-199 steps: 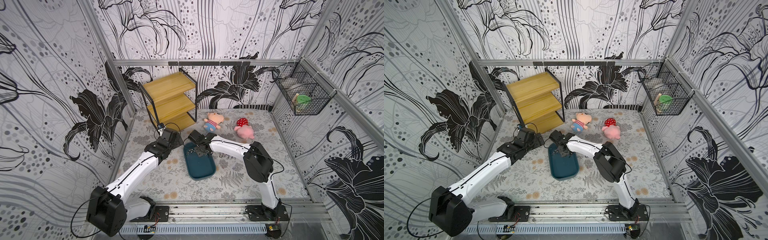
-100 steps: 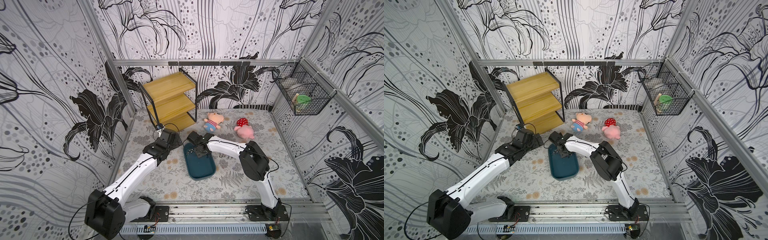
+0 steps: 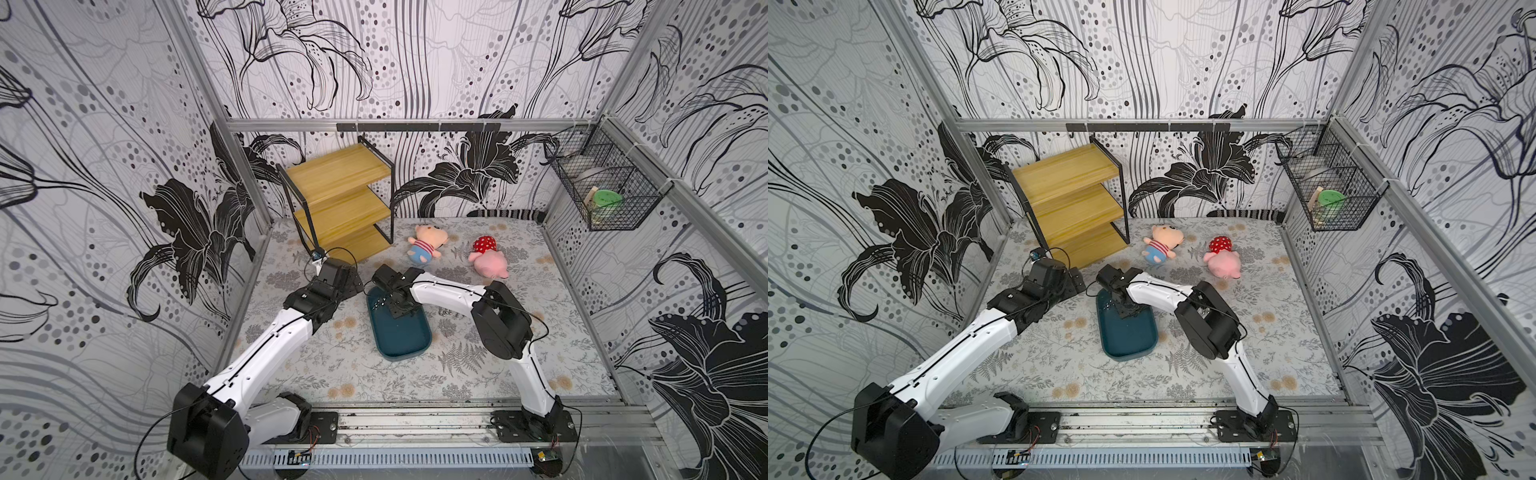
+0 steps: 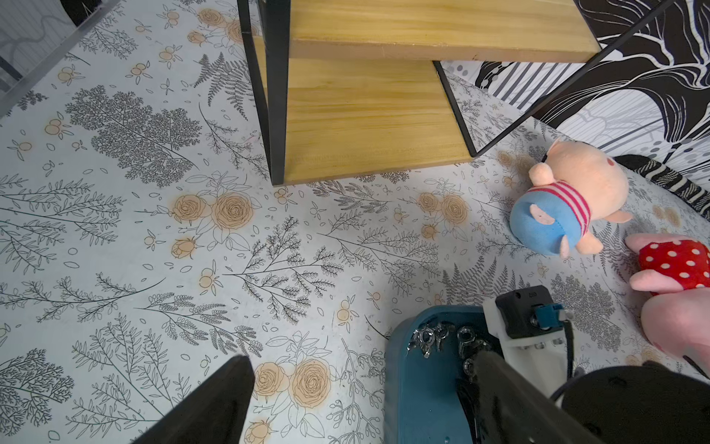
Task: Take out the wing nut from the storage box
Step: Pick up the wing nut from the storage box.
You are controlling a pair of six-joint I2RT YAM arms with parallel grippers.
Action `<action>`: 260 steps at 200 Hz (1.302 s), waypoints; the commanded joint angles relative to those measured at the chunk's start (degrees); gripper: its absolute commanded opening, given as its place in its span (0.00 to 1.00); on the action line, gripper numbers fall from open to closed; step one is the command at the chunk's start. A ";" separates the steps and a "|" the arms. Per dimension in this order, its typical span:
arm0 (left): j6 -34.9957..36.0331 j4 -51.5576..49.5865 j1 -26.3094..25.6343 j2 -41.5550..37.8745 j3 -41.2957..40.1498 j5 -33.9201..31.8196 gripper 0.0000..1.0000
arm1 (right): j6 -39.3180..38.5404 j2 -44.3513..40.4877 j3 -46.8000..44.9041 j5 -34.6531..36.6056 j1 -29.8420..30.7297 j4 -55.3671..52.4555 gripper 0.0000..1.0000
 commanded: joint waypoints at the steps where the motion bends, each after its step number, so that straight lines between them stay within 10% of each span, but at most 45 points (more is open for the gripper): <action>1: 0.82 0.44 0.26 -0.80 -0.91 -0.48 0.95 | 1.37 -1.34 -1.19 -3.26 0.23 0.83 0.43; 260: 0.74 0.88 0.27 0.05 -0.12 0.05 0.95 | -0.91 -9.05 -6.35 -4.29 0.06 4.44 0.08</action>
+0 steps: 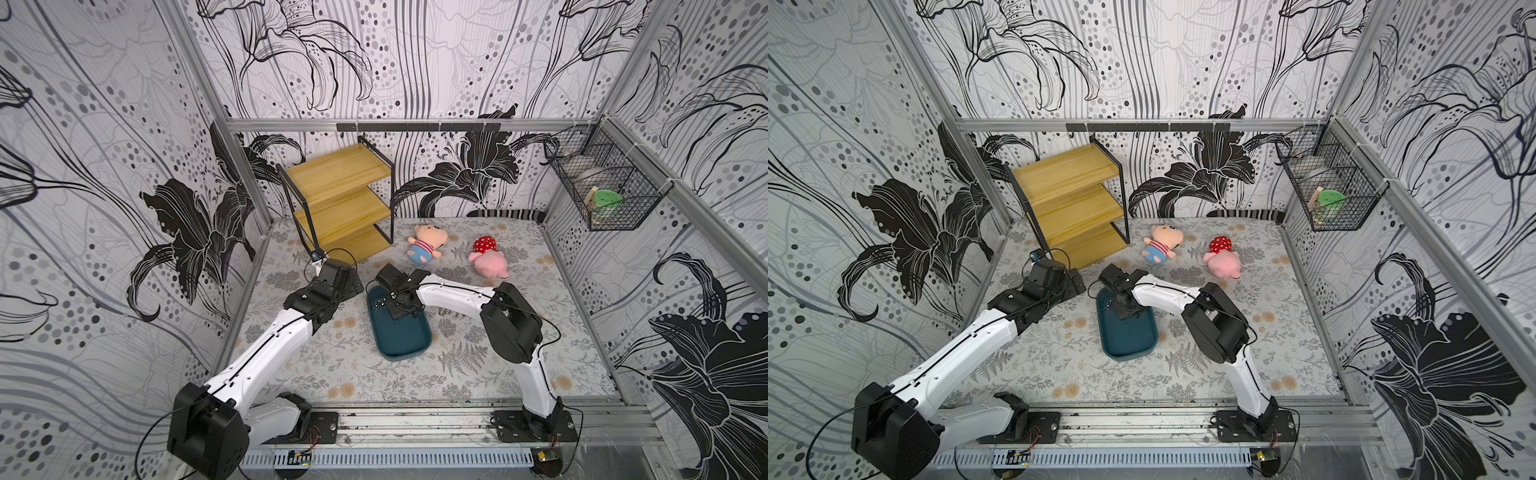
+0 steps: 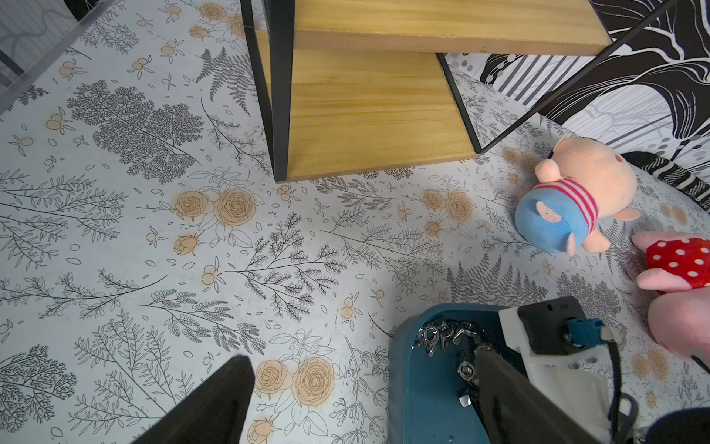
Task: Take out the wing nut from the storage box
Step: Pick up the wing nut from the storage box, then place the wing nut at the center of the board.
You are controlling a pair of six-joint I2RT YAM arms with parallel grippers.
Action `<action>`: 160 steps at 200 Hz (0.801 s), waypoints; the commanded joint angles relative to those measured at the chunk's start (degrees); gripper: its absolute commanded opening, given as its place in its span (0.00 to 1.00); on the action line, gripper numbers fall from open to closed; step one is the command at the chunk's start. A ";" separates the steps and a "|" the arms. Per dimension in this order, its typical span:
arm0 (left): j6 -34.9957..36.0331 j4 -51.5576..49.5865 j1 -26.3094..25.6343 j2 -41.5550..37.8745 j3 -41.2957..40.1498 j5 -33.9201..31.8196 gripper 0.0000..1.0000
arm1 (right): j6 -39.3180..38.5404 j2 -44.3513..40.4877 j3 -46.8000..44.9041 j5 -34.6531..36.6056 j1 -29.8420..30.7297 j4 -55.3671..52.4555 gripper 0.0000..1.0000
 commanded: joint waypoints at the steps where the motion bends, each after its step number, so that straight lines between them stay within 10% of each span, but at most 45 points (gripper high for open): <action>1: 0.76 0.90 0.22 -0.01 0.34 -0.06 0.95 | -1.28 -3.86 -0.68 -0.26 0.08 -0.75 0.08; 160: 0.90 0.90 0.22 1.27 1.57 0.13 0.95 | -6.64 -0.39 -2.32 -5.83 0.08 -0.65 0.18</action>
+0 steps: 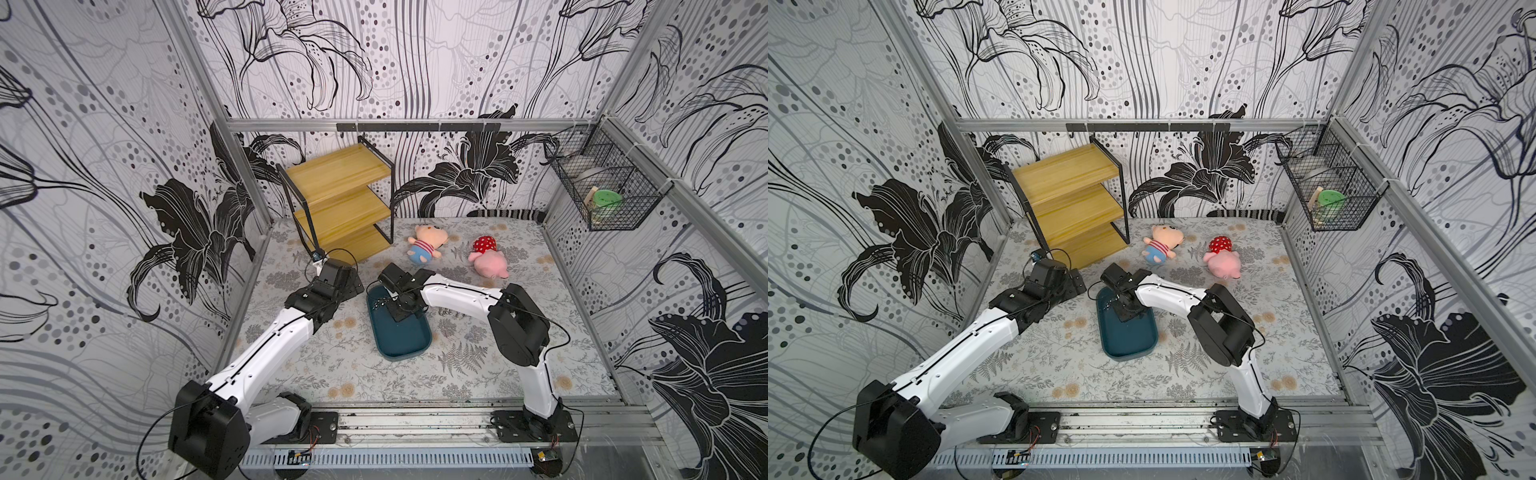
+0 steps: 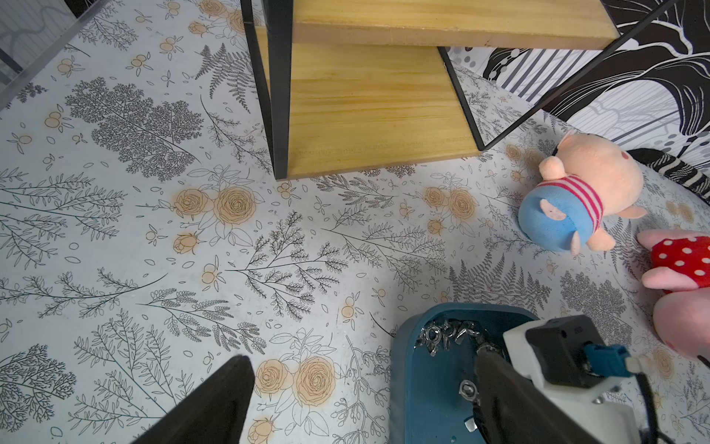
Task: Take out the wing nut from the storage box
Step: Place the wing nut at the center of the board.
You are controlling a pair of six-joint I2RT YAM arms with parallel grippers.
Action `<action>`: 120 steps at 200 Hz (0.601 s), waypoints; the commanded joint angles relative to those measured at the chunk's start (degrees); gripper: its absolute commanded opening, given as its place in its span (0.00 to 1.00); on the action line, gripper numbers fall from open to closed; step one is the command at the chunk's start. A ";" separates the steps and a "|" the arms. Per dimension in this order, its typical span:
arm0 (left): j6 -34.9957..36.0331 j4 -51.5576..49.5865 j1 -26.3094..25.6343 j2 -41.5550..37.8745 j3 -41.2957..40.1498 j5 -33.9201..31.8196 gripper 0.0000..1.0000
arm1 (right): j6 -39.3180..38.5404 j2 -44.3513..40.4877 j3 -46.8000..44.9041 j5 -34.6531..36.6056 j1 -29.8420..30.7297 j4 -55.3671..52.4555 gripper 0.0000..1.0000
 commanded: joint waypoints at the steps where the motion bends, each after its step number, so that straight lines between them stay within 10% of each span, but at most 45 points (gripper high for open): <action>1: 0.89 0.85 0.22 0.60 1.44 0.10 0.95 | -1.03 1.87 -0.29 -1.08 0.08 -0.63 0.18; 120: 0.62 0.63 0.23 -0.14 0.56 -0.14 0.95 | -1.16 2.62 -1.88 -1.33 0.08 0.28 0.15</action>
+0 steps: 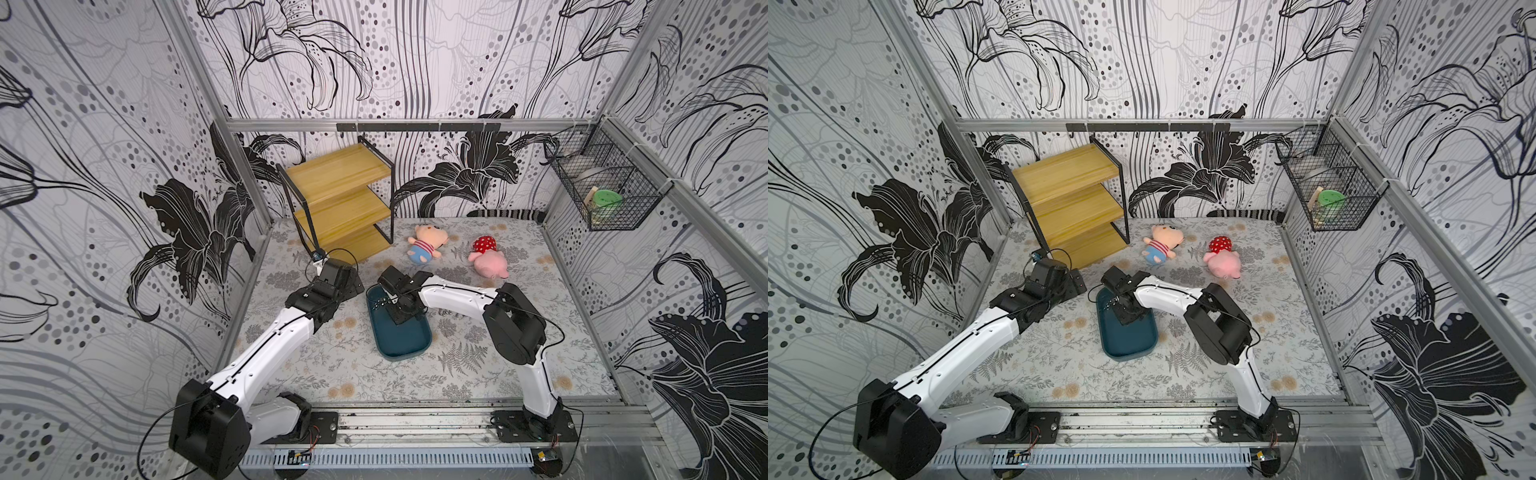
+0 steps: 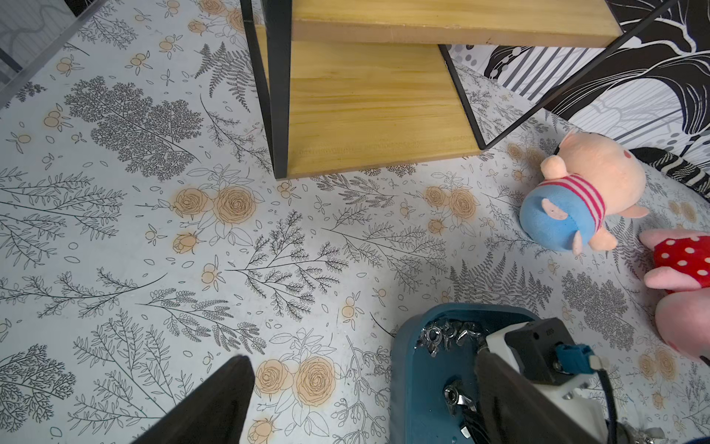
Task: Take out the wing nut from the storage box
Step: Place the wing nut at the center of the board.
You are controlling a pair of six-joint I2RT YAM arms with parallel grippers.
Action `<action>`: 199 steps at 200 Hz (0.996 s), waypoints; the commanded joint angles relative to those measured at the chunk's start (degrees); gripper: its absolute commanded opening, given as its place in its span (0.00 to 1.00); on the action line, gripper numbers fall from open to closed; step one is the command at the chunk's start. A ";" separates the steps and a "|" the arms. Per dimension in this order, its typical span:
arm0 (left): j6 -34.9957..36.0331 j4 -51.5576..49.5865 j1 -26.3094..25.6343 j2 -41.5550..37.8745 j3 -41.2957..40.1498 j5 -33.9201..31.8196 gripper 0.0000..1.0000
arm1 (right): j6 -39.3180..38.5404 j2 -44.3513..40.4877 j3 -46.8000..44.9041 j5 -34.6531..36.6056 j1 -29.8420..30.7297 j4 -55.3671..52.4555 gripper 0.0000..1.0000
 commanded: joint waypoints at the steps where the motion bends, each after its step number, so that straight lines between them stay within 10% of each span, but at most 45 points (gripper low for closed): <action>1: 0.63 0.63 0.26 -0.26 0.56 -0.14 0.95 | -0.55 1.29 -1.27 -0.71 0.08 0.05 0.15; 199: 0.62 1.14 0.27 0.30 0.91 -0.13 0.95 | -0.63 -21.85 -10.48 5.88 -4.78 -1.15 0.04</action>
